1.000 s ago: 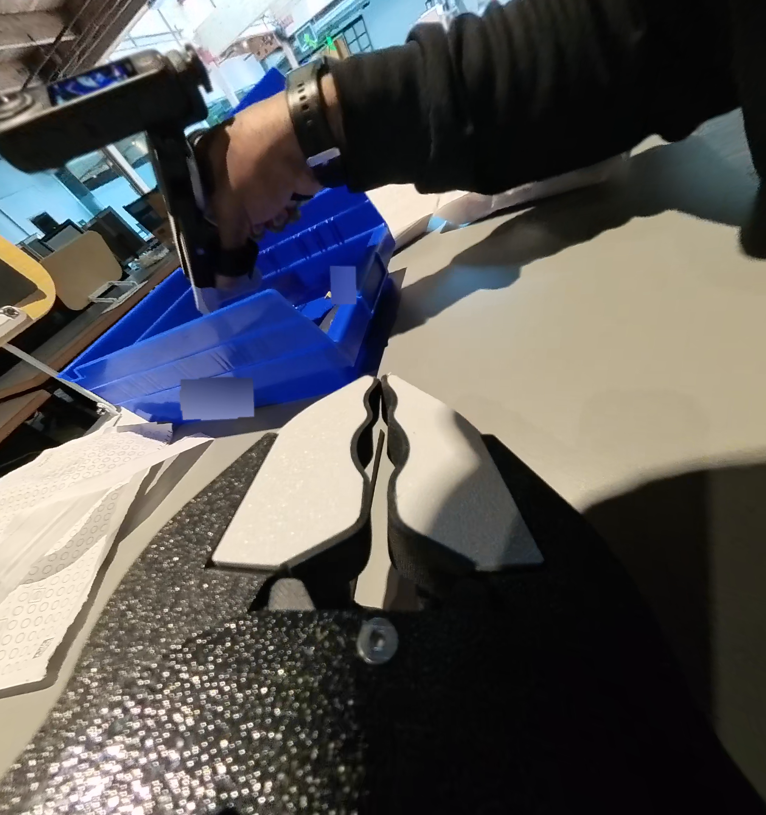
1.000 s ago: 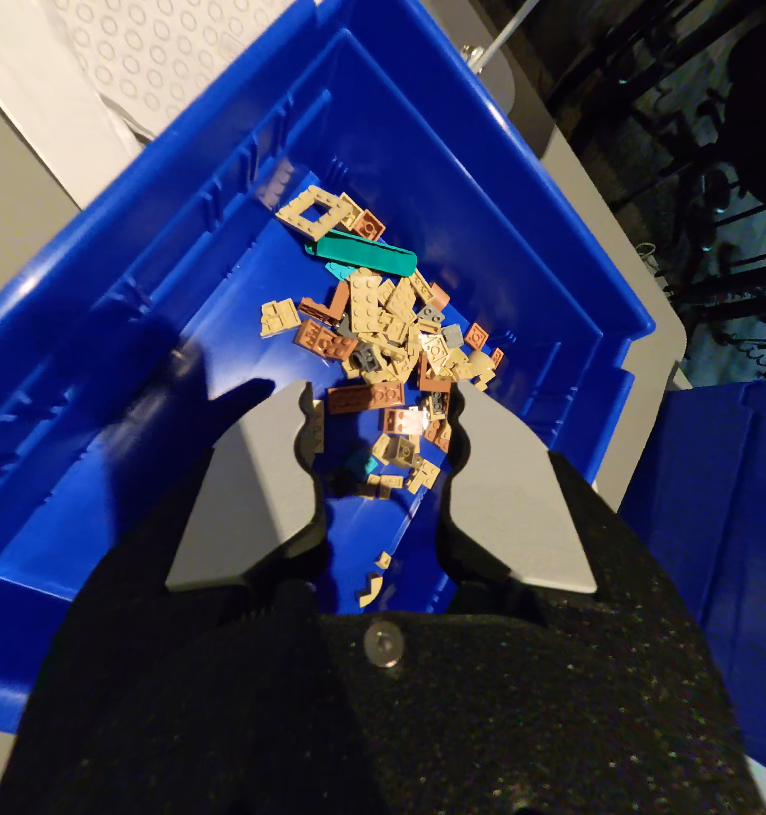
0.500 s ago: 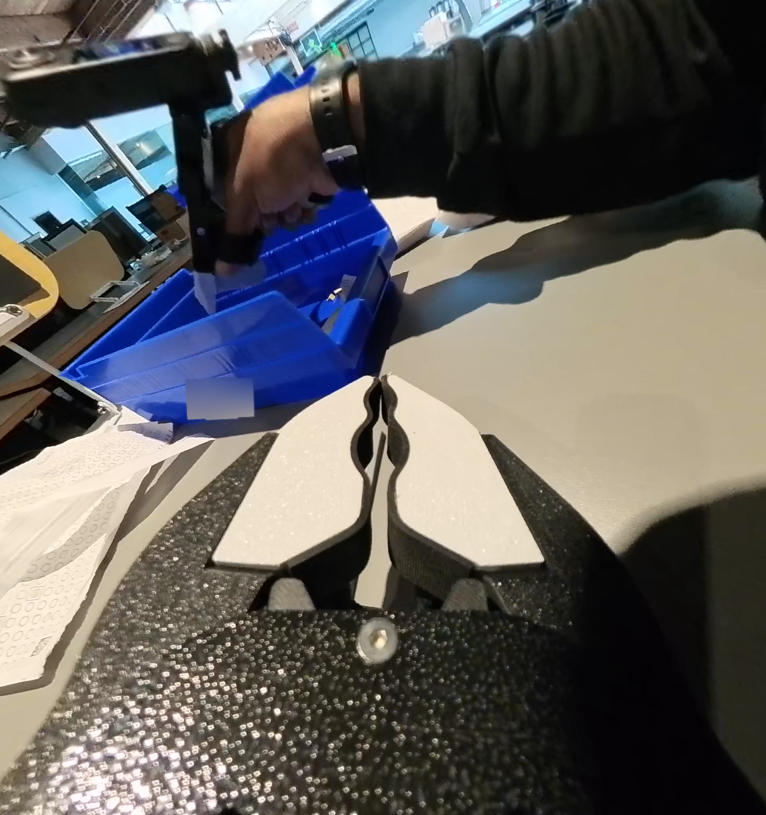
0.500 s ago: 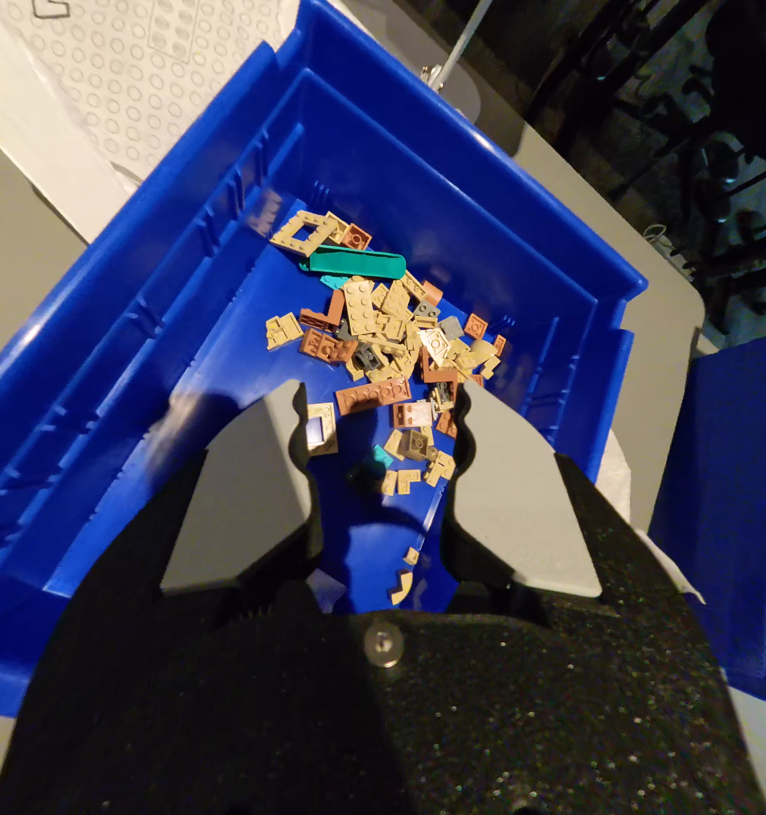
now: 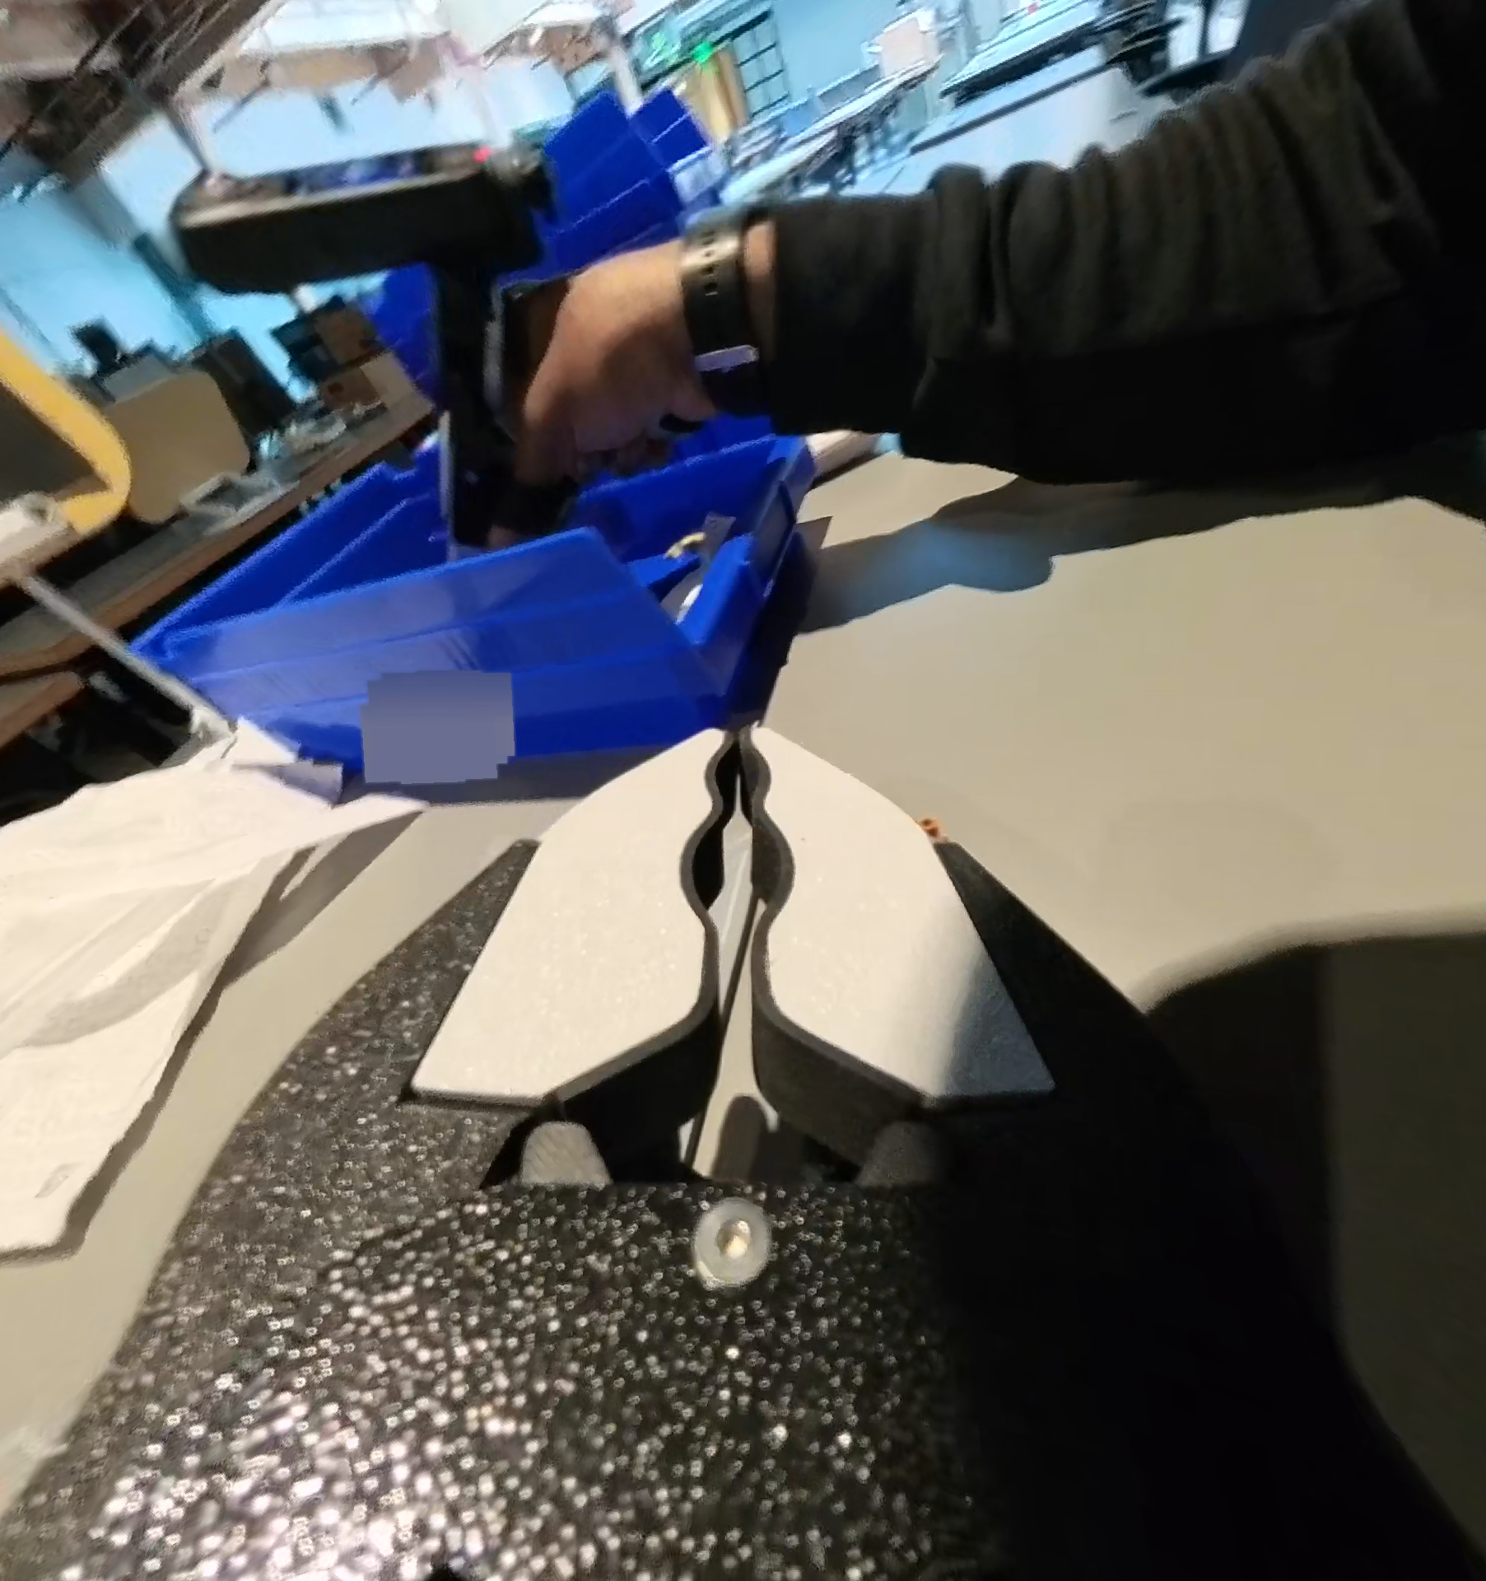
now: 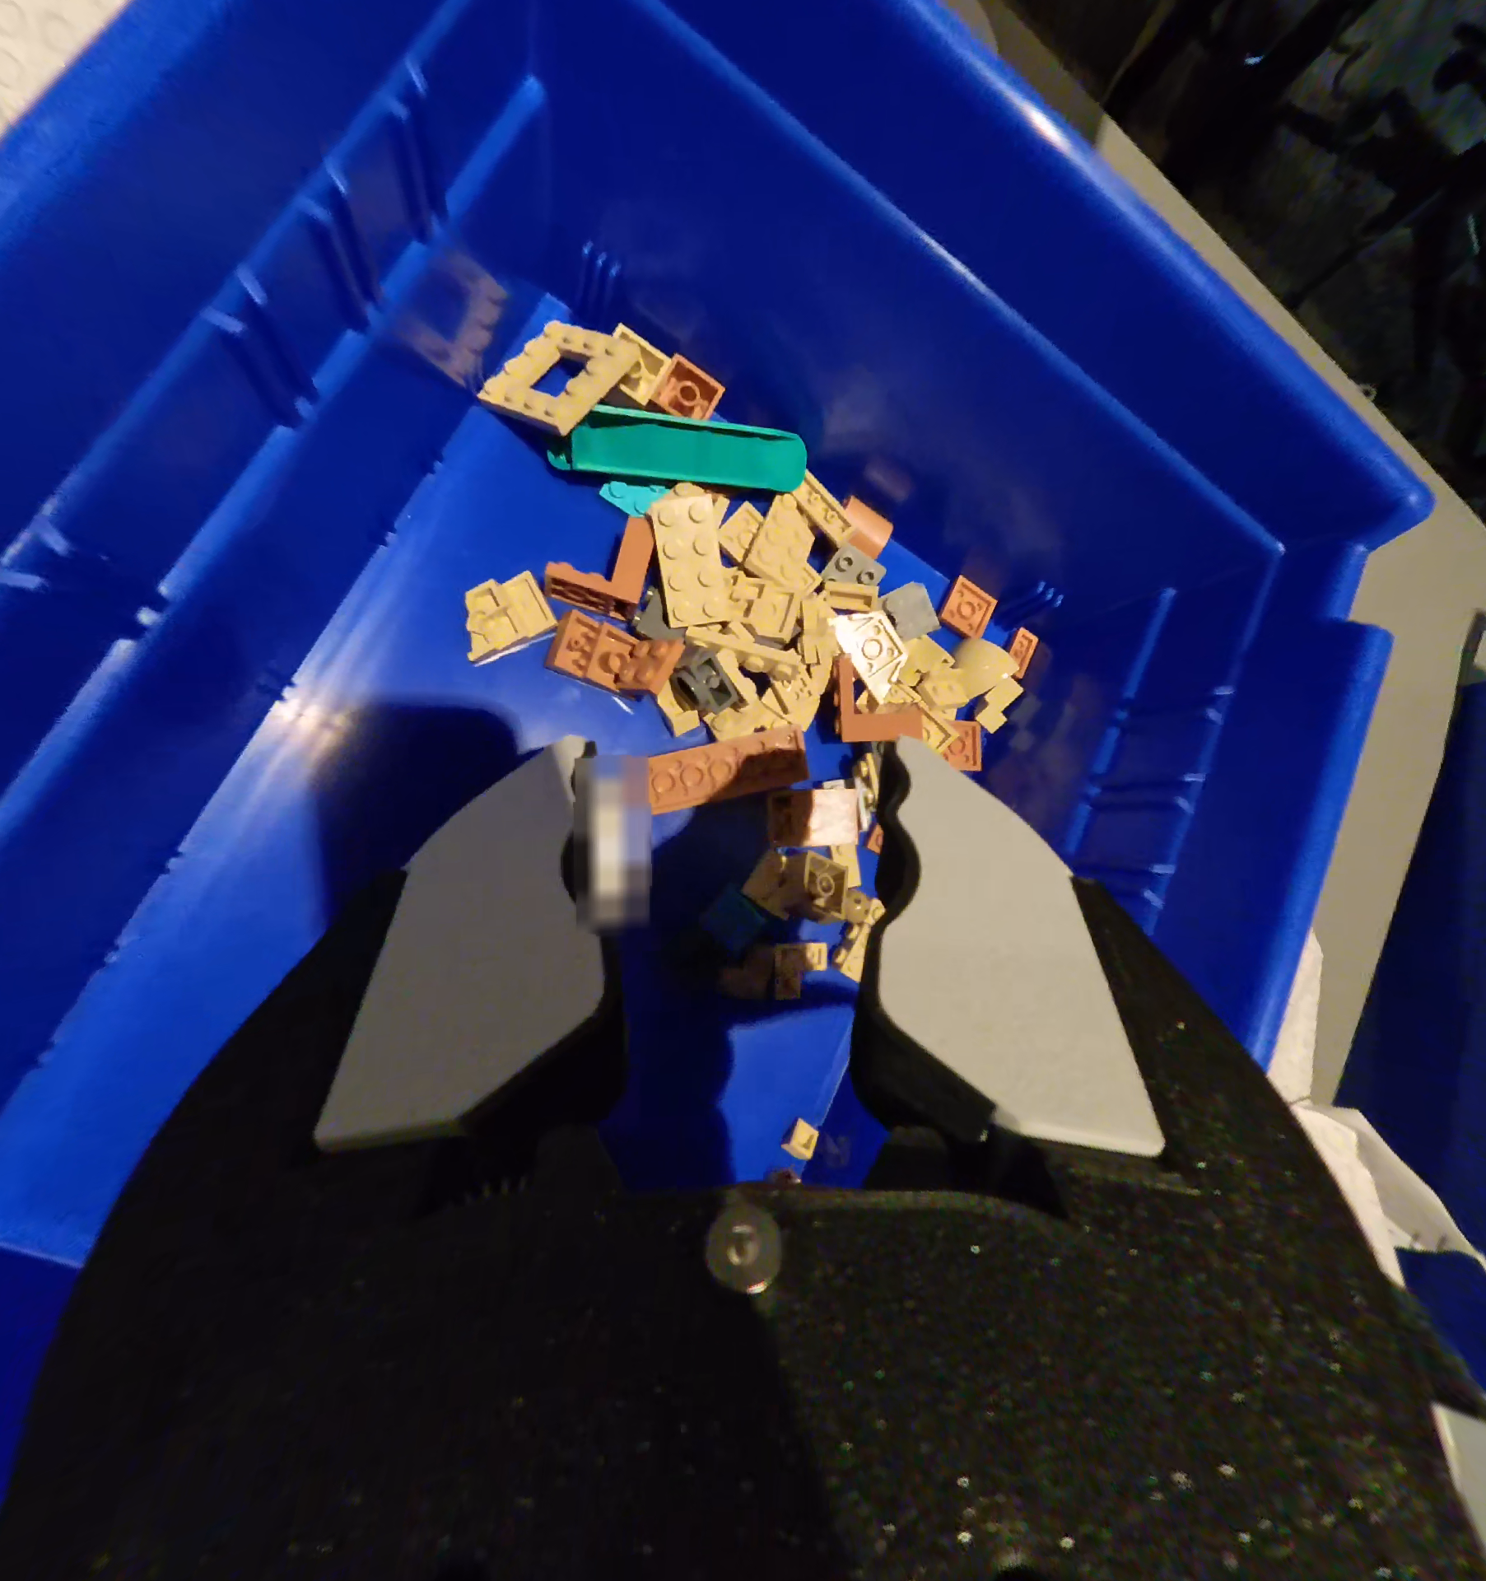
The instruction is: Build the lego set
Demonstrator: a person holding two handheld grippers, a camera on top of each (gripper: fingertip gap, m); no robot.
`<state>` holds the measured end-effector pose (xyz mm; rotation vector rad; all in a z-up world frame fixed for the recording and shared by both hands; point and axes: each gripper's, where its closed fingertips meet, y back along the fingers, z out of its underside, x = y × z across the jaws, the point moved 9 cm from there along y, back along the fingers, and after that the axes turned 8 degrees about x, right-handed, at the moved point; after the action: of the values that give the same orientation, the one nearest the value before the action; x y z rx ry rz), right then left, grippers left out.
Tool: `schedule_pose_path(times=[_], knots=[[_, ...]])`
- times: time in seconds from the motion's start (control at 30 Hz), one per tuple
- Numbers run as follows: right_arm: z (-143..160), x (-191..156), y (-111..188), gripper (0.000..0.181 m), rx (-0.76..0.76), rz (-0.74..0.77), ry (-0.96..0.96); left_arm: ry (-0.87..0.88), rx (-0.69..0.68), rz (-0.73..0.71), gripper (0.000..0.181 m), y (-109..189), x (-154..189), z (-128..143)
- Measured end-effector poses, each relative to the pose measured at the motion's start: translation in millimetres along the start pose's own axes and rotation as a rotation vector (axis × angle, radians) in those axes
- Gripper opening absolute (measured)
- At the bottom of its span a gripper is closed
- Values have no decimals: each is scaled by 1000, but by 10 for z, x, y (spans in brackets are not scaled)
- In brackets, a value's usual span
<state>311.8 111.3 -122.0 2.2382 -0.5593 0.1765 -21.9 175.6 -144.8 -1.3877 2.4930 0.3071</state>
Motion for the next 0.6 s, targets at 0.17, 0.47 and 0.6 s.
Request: schedule_pose_path(times=[0.17, 0.47, 0.6], knots=[[6, 50, 23, 62, 16, 0, 2, 75, -38, -61, 0, 6, -92, 21], [-96, 239, 344, 55, 106, -5, -18, 158, -60, -117, 0, 28, -187, 44], [-53, 256, 292, 55, 86, -16, -27, 165, -62, -120, 0, 29, -196, 46]])
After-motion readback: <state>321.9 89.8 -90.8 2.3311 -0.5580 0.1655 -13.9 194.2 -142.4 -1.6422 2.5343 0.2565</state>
